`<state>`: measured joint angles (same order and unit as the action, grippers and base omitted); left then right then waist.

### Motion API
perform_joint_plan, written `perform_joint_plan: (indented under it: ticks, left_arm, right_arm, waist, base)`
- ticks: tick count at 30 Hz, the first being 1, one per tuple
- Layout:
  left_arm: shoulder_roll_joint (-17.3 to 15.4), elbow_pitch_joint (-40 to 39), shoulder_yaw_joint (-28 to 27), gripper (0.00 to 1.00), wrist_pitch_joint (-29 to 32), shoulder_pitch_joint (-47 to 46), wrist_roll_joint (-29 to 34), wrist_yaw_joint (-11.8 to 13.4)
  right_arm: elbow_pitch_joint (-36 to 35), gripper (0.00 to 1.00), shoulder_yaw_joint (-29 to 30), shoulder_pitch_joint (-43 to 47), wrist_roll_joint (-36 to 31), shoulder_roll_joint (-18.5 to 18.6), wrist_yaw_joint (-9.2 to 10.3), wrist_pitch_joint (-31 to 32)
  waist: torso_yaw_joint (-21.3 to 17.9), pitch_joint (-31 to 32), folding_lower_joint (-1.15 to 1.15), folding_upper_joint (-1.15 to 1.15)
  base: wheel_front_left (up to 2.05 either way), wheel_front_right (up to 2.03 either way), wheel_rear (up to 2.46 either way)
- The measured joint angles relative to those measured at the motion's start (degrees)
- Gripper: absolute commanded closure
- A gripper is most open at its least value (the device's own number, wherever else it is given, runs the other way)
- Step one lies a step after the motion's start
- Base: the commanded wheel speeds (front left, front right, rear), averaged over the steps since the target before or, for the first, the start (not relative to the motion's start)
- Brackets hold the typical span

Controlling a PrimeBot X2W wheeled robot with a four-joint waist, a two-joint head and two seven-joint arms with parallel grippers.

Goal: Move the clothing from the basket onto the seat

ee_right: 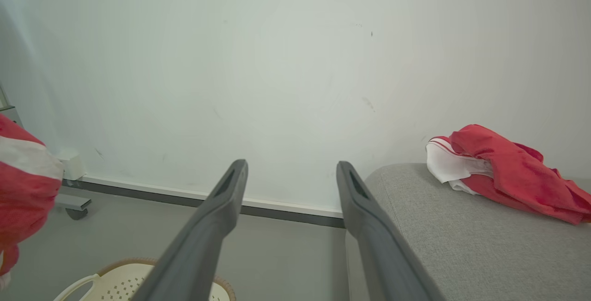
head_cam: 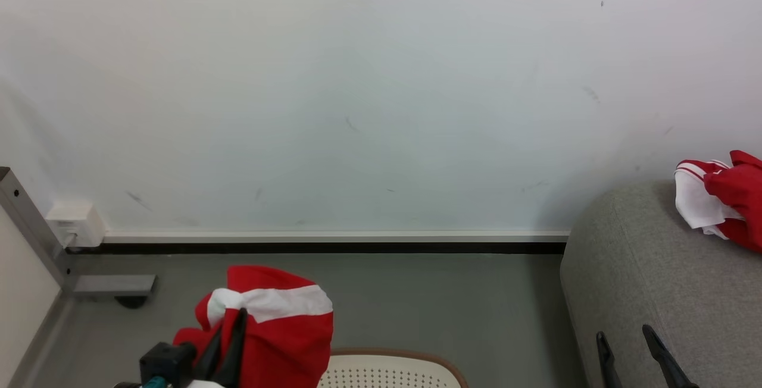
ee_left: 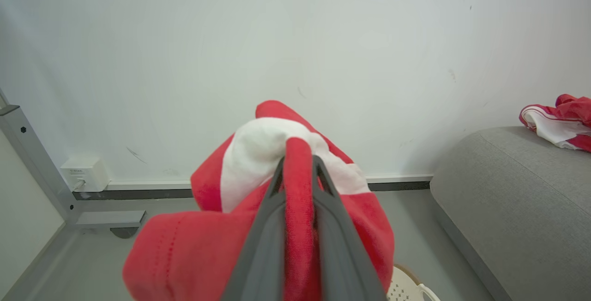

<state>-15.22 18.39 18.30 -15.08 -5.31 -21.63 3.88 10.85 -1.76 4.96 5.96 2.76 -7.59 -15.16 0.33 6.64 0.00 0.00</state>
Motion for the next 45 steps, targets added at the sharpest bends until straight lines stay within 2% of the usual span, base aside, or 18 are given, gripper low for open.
perform_joint_plan:
  ticks: [14, 23, 34, 38, 45]
  left_arm:
    - [-0.36, -3.25, 0.79, 1.00, 0.83, 0.64, -0.48, 0.68]
    - [-0.03, -8.44, 4.56, 1.00, 3.77, -4.21, 0.91, -1.25]
    - [3.89, -11.66, 11.20, 1.00, 7.70, -9.46, 2.43, -4.17]
    - [5.41, -11.88, 13.93, 1.00, 8.91, -10.85, 2.96, -5.31]
    - [6.05, -13.84, 17.04, 1.00, 11.09, -11.63, 3.39, -6.76]
  right_arm:
    - [-0.32, 0.00, -1.78, -0.37, -0.51, 0.01, 0.00, 0.00]
    - [-1.69, 0.00, -14.10, -5.71, -1.89, 0.07, 0.00, 0.00]
    - [-2.59, 0.00, -31.18, -12.70, 0.19, 2.19, 0.01, -0.01]
    - [-1.81, 0.00, -33.21, -14.70, -0.41, 2.58, 0.01, -0.01]
    - [-1.54, 0.00, -31.62, -16.02, -2.86, 3.31, 0.01, -0.01]
  waist:
    - [0.06, -0.55, 0.00, 0.00]
    - [0.23, -1.45, 0.00, 0.00]
    - [-0.15, -2.43, 0.01, 0.00]
    - [-0.53, -2.45, 0.01, 0.00]
    - [-0.99, -2.32, 0.01, 0.00]
  base:
    - [0.00, 0.00, 0.00]
    - [0.00, 0.00, 0.00]
    - [0.00, 0.00, 0.00]
    - [0.00, 0.00, 0.00]
    - [0.00, 0.00, 0.00]
